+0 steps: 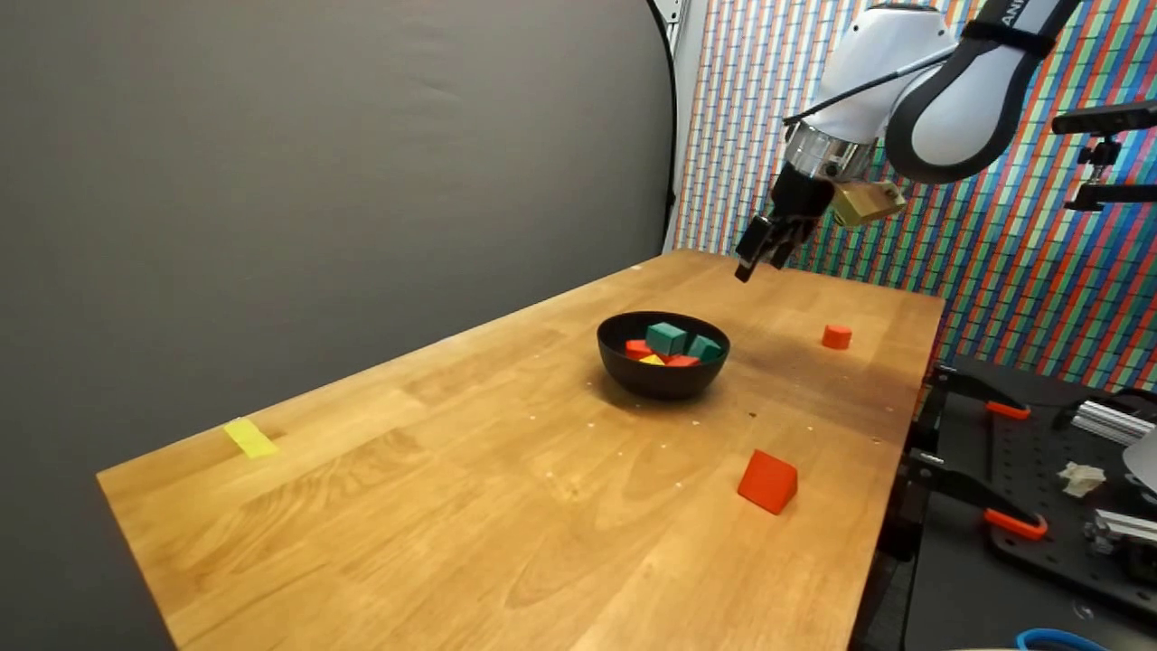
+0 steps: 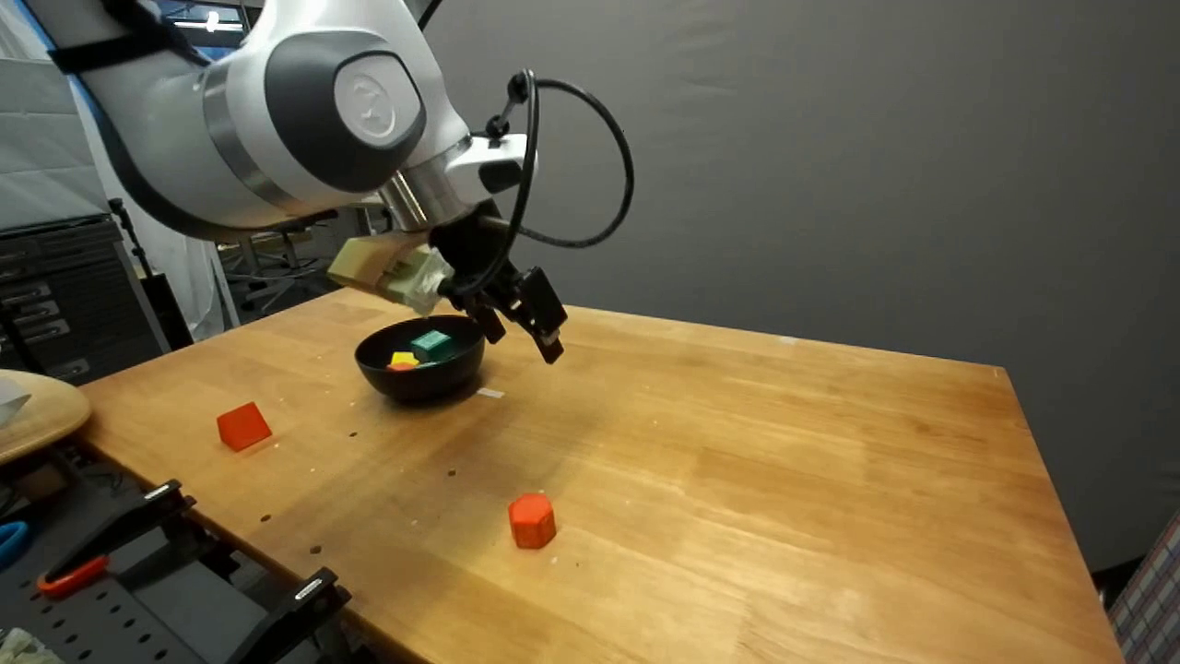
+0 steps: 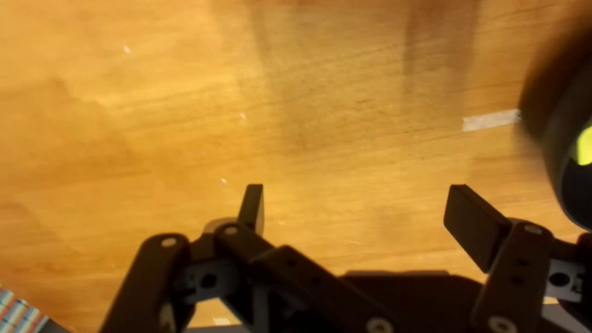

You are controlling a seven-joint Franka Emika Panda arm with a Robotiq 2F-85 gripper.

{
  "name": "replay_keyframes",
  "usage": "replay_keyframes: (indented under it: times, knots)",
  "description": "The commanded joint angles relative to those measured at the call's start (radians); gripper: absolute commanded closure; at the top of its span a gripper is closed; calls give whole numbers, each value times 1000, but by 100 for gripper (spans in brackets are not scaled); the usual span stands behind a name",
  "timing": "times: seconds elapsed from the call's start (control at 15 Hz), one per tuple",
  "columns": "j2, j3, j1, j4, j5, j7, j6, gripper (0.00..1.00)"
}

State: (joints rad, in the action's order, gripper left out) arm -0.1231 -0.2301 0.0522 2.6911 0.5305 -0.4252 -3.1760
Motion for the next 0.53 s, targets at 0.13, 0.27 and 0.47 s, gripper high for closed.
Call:
replay_keyframes:
  times: [0.13,0.27,0.47]
  knots:
    - [-197,125,232,59,-89,-49,-225,0]
    - [-251,175,315,68,-91,-57,-253,0]
    - [-289,278,444,69,-218,52,-271,0]
